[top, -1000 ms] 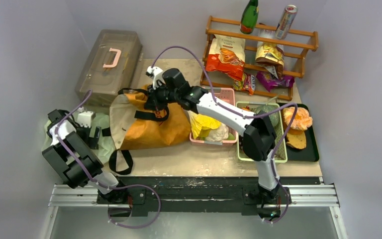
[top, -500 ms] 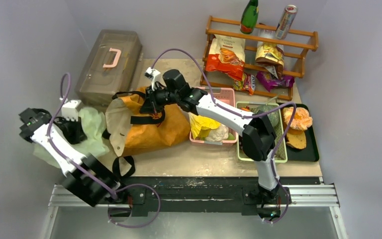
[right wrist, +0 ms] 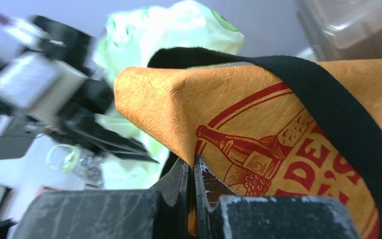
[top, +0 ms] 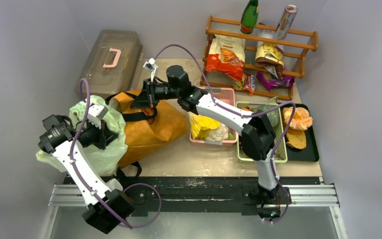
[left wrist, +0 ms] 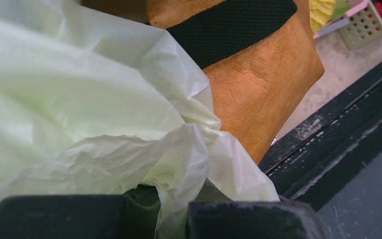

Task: Untie the knot of the grocery bags and take out the mixed food
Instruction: Pick up the takeout bag at the center of the board, then place the takeout bag at the takeout bag.

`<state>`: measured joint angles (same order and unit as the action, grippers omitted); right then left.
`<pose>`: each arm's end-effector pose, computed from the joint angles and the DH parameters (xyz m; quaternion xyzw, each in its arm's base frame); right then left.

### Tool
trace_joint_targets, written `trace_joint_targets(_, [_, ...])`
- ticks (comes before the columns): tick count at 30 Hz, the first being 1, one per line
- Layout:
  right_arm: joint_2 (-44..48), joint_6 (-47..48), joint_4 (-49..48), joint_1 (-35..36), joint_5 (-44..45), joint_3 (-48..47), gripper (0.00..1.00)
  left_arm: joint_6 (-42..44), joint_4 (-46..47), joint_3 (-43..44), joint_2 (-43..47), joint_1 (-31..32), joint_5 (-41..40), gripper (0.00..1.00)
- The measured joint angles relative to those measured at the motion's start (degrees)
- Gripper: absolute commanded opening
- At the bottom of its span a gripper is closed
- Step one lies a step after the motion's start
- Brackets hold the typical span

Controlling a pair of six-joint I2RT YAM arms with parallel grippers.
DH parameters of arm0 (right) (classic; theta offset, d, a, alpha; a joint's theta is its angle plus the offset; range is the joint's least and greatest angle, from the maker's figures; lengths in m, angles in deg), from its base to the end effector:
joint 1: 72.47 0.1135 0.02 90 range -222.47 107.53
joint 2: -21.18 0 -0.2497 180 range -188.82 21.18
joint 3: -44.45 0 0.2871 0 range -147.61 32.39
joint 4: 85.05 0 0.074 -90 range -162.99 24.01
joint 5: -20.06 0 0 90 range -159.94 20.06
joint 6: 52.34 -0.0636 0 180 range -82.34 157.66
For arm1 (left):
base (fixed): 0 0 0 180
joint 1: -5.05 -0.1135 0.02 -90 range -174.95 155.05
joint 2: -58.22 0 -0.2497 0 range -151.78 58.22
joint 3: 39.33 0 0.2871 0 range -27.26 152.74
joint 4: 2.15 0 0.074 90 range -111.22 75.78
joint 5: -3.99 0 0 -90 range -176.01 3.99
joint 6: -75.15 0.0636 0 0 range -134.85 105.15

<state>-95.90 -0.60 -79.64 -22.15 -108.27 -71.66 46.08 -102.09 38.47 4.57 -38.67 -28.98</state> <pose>0.3169 0.4437 0.3172 -0.2916 0.6772 0.6149 0.2799 0.1530 0.0725 0.3268 0.1888 0.8533 -0.2035 0.4414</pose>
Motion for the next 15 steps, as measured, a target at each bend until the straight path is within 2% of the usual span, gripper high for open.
trace_joint_targets(2, [-0.2, -3.0, -3.5, 0.1, -2.5, 0.0, 0.00, -3.6, 2.8, -3.7, 0.1, 3.0, 1.9, 0.00])
trace_joint_targets(6, [-2.4, -7.0, -8.8, 0.8, -6.1, -1.0, 0.00, -11.0, 11.4, -8.0, 2.2, 13.7, 1.2, 0.00])
trace_joint_targets(8, [-3.8, -8.4, -10.9, 1.0, -7.5, -2.0, 0.00, -14.9, 16.2, -10.0, 3.6, 15.6, -0.8, 0.00])
trace_joint_targets(10, [-4.5, -9.4, -12.4, 1.2, -9.2, -2.1, 0.00, -16.7, 19.5, -11.3, 4.4, 14.5, -3.0, 0.00])
trace_joint_targets(15, [-4.3, -10.4, -14.8, 1.3, -11.8, -1.5, 0.00, -16.4, 23.2, -11.3, 3.3, 3.8, -6.3, 0.00])
